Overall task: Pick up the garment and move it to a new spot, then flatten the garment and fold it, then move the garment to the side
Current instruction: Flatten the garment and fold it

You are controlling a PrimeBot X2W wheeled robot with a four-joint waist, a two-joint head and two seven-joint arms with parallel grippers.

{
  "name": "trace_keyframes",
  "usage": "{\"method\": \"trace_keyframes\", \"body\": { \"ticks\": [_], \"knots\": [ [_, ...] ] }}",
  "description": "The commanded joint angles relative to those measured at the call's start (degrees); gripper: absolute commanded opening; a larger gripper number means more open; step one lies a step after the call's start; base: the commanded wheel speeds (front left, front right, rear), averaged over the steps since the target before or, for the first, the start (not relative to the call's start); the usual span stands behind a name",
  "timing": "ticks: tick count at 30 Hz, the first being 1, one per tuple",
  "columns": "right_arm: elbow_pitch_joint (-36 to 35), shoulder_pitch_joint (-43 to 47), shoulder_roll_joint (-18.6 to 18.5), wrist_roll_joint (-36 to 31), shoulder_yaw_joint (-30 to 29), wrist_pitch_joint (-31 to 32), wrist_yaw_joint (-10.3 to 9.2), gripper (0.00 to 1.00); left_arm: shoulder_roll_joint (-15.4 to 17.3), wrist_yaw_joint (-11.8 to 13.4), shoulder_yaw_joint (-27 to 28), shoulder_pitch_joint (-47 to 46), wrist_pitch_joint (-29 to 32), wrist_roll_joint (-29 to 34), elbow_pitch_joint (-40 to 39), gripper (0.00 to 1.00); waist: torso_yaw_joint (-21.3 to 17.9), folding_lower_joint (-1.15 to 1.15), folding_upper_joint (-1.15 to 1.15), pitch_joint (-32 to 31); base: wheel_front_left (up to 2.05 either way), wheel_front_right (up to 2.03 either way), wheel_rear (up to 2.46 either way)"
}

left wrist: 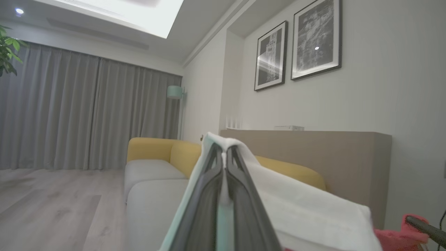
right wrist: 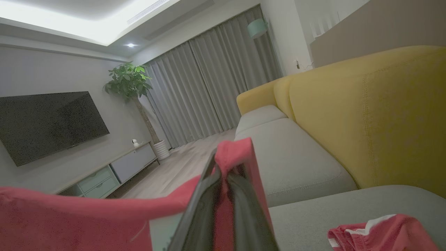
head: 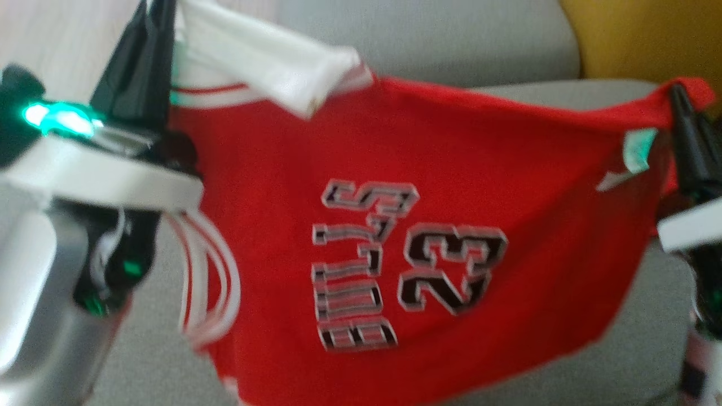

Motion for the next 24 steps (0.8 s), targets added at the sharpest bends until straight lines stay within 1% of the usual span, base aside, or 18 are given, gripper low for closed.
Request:
{"method": "trace_keyframes", "body": {
  "ticks": [1,3,6,7,8,12,15,18,19,24],
  "knots": [
    [-0.4,-5.4,-0.2,-0.7,1.7,-0.6,0.21,0.0,2.5,-0.8,3.4,-5.8,-0.1,0.3,0.3,0.0,-0.2,-0.01,0.0,2.1,0.0,0.0,0.0],
    [3.7,-9.7,-0.2,-3.3,2.9,-1.5,0.21,0.0,2.6,-2.2,3.1,-9.7,-0.3,1.1,4.4,0.0,-0.3,-0.01,0.0,4.6,0.0,0.0,0.0],
    [11.8,-19.3,-0.2,-8.4,4.4,-4.4,0.21,0.0,1.8,-3.7,2.8,-17.6,-0.5,2.4,12.1,0.0,-0.5,-0.01,0.0,8.2,0.0,0.0,0.0],
    [18.6,-27.0,-0.2,-11.8,4.6,-7.3,0.21,0.0,1.0,-4.7,2.3,-23.9,-1.1,3.9,18.1,0.0,-0.4,-0.01,0.0,10.4,0.0,0.0,0.0],
    [22.1,-30.9,-0.2,-13.9,4.2,-9.2,0.21,0.0,0.4,-5.1,2.0,-27.2,-1.8,4.8,21.3,0.0,-0.2,-0.01,0.0,11.4,0.0,0.0,0.0],
    [36.6,-45.0,-0.3,-22.6,1.9,-17.3,0.21,0.0,-2.5,-5.9,0.9,-39.2,-6.0,8.8,33.5,0.0,0.9,-0.01,0.0,14.2,0.0,0.0,0.0],
    [46.1,-53.5,-0.8,-29.5,-0.6,-23.4,0.21,0.0,-5.1,-6.4,0.2,-45.9,-10.2,10.8,41.1,0.0,2.2,-0.01,0.0,16.0,0.0,0.0,0.0],
    [53.6,-58.8,-0.9,-34.6,-3.5,-28.5,0.21,0.0,-8.1,-7.5,-0.5,-49.2,-13.8,11.0,47.2,0.0,3.9,-0.01,0.0,18.6,0.0,0.0,0.0],
    [58.0,-60.5,-0.8,-36.9,-4.8,-30.7,0.21,0.0,-9.7,-8.6,-1.1,-49.4,-15.4,10.7,50.1,0.0,4.7,-0.01,0.0,20.7,0.0,0.0,0.0],
    [67.6,-60.3,-0.4,-40.3,-7.1,-35.8,0.21,0.0,-12.0,-11.2,-2.9,-45.5,-19.8,10.2,54.0,0.0,6.1,-0.01,0.0,26.5,0.0,0.0,0.0]
  ]
}}
